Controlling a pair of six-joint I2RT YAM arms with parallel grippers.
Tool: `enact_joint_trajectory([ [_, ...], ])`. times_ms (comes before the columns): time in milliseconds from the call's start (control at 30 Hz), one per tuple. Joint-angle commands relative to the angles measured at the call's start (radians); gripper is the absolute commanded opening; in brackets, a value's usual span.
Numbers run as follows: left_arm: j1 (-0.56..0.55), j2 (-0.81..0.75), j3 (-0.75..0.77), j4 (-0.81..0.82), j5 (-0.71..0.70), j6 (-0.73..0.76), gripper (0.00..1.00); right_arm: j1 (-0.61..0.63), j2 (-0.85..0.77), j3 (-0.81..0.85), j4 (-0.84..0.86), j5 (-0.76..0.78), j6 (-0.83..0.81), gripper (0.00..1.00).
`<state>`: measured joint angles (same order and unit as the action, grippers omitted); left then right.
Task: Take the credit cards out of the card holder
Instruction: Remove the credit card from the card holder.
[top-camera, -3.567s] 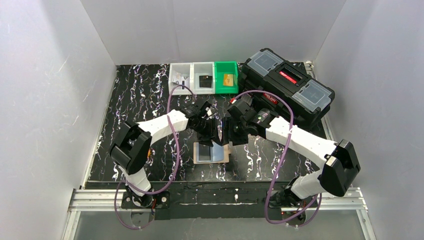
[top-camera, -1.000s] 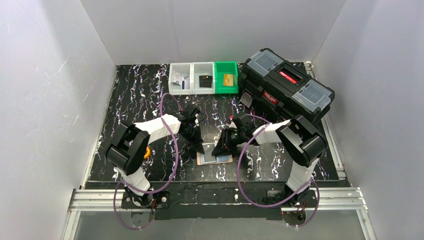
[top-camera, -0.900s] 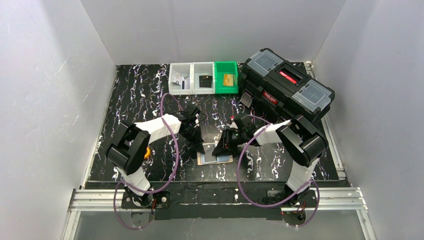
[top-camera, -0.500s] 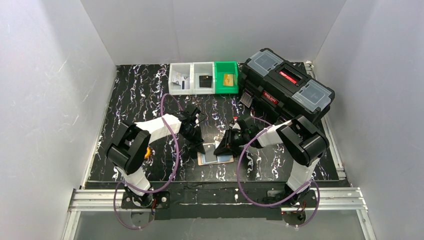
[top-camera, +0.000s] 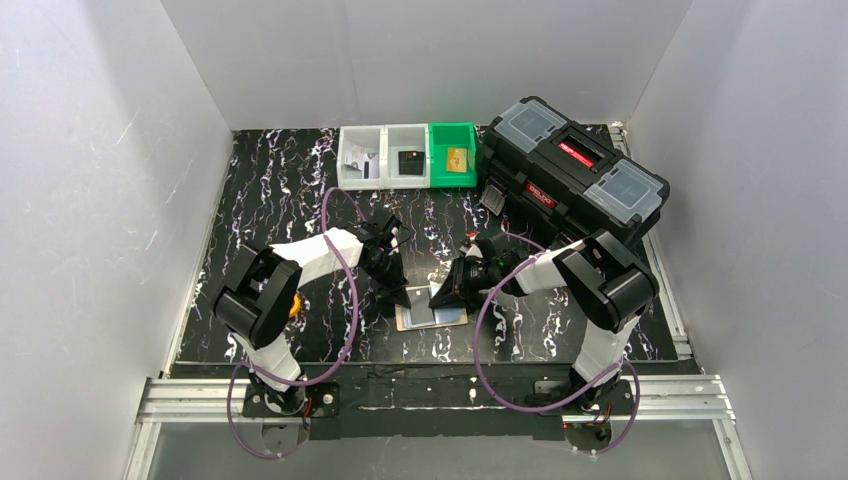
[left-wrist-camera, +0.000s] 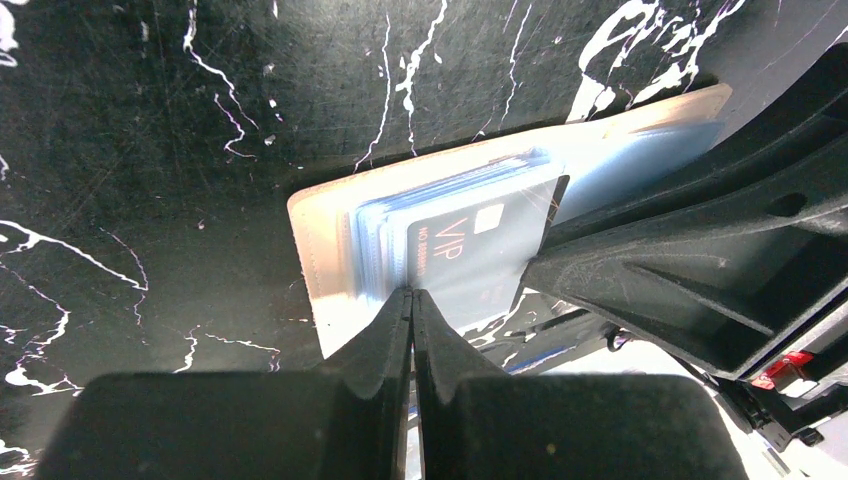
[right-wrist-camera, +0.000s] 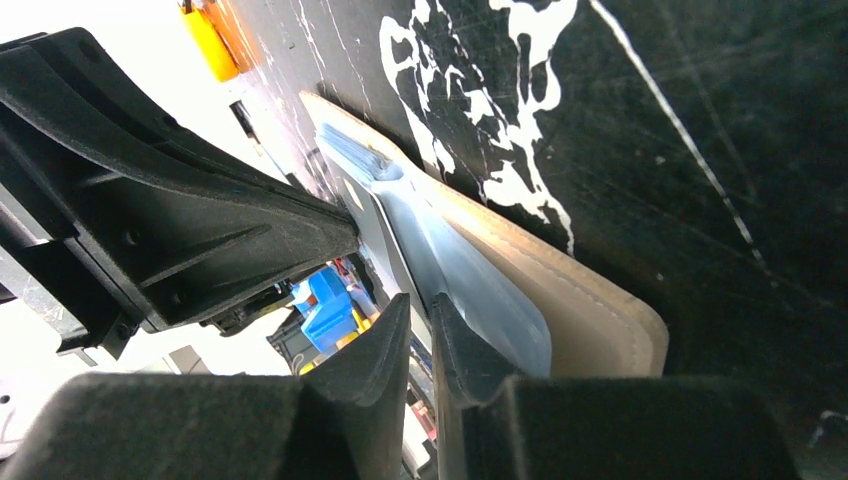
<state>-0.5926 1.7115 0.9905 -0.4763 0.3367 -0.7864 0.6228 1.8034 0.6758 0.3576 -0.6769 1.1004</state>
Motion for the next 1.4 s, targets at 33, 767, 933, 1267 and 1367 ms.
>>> enact_joint_trajectory([
  [33, -0.016, 0.070, -0.041, -0.050, -0.120, 0.024, 0.00, -0.002, 0.005, 0.002, 0.058, -0.027, 0.017, 0.18],
  [767, -0.015, 0.071, -0.048, -0.051, -0.122, 0.023, 0.00, 0.016, 0.005, 0.011, 0.006, 0.006, -0.024, 0.01],
  [933, 0.001, 0.065, -0.063, -0.055, -0.131, 0.024, 0.00, 0.007, -0.024, -0.008, -0.041, 0.054, -0.058, 0.01],
  [1267, 0.024, 0.058, -0.081, -0.055, -0.131, 0.038, 0.00, -0.011, -0.052, -0.019, -0.098, 0.094, -0.097, 0.01],
  [1367, 0.025, 0.061, -0.080, -0.051, -0.121, 0.039, 0.00, -0.011, -0.039, -0.017, -0.079, 0.071, -0.099, 0.03],
])
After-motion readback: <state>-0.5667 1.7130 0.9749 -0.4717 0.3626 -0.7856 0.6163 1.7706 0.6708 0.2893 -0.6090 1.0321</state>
